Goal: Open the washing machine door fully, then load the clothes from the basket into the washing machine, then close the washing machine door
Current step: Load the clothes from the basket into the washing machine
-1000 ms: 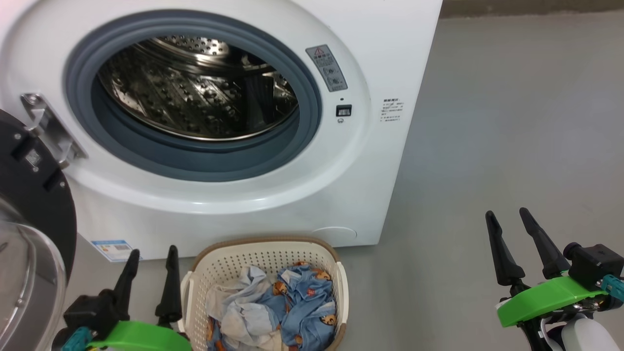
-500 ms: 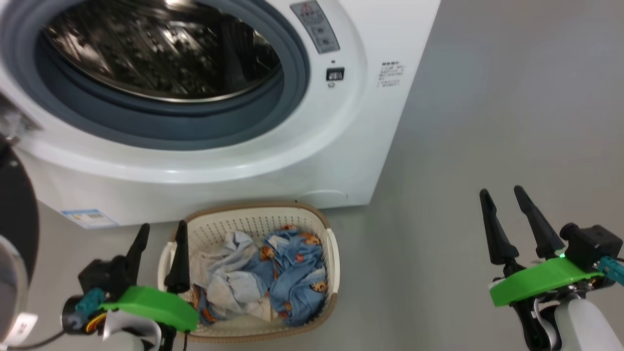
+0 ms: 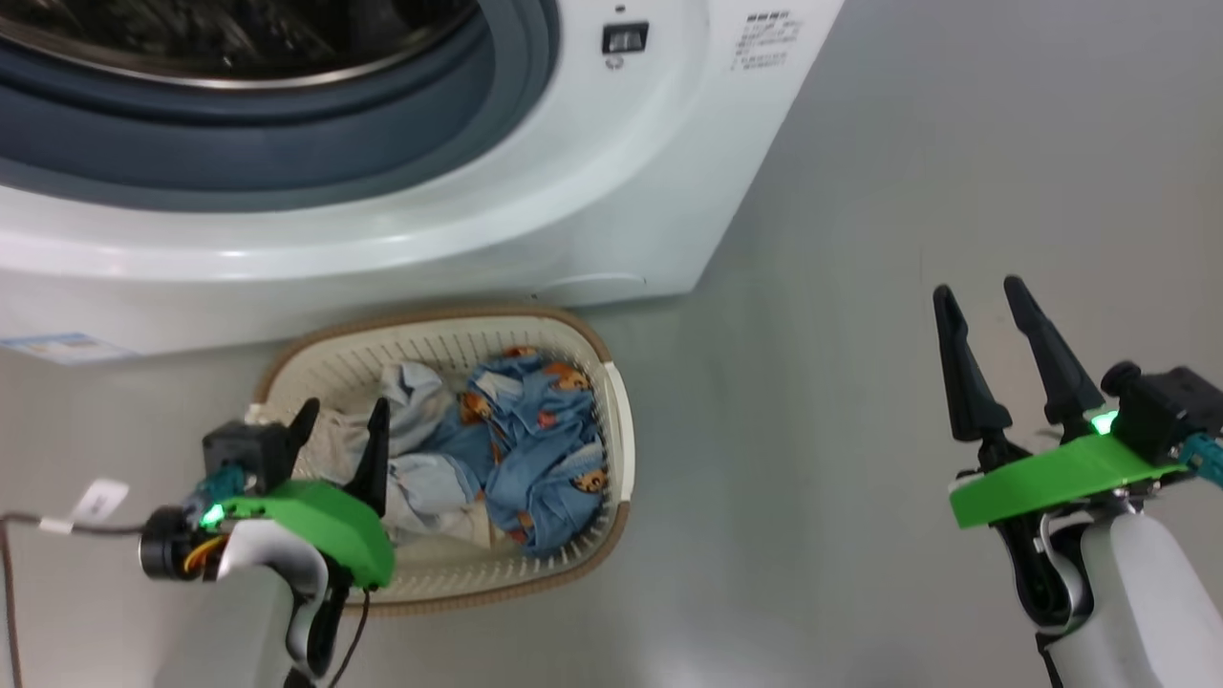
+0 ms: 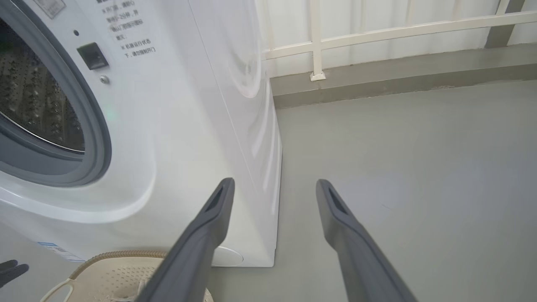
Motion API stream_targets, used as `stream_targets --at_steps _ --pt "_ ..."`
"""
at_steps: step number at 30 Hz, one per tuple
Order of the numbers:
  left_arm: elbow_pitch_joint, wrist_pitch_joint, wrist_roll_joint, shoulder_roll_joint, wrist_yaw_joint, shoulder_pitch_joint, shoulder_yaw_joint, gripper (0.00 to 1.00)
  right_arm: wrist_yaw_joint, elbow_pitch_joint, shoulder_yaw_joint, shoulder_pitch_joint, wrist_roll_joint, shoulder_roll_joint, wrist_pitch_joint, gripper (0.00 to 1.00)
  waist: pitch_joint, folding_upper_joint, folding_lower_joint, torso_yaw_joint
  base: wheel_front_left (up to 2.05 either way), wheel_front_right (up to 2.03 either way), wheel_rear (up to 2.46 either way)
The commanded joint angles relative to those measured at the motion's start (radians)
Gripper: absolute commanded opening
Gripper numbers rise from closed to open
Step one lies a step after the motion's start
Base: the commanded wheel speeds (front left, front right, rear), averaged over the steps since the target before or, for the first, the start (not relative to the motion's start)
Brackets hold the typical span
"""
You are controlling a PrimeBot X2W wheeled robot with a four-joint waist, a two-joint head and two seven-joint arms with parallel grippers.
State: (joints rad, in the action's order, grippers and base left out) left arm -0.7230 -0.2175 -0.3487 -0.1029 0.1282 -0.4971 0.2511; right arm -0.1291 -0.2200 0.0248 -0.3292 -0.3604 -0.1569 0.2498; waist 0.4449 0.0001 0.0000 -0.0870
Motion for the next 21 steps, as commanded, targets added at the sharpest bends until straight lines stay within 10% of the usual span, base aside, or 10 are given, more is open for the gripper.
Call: stream_targets --at_steps 1,21 --pt "0.035 -0.006 -0.001 -0.028 0.001 -0.001 -0.033 1.00 -0.002 0.025 0.023 0.000 0.010 -0.002 0.012 1.00 0.054 -0.0001 0.0000 -0.022 0.00 0.00 0.00" --pt "-0.338 0.095 -0.187 -0.079 0.002 -0.308 0.275 1.00 -0.002 0.051 0.048 -0.120 0.008 0.052 0.012 1.00 0.286 -0.0001 0.0000 -0.119 0.00 0.00 0.00"
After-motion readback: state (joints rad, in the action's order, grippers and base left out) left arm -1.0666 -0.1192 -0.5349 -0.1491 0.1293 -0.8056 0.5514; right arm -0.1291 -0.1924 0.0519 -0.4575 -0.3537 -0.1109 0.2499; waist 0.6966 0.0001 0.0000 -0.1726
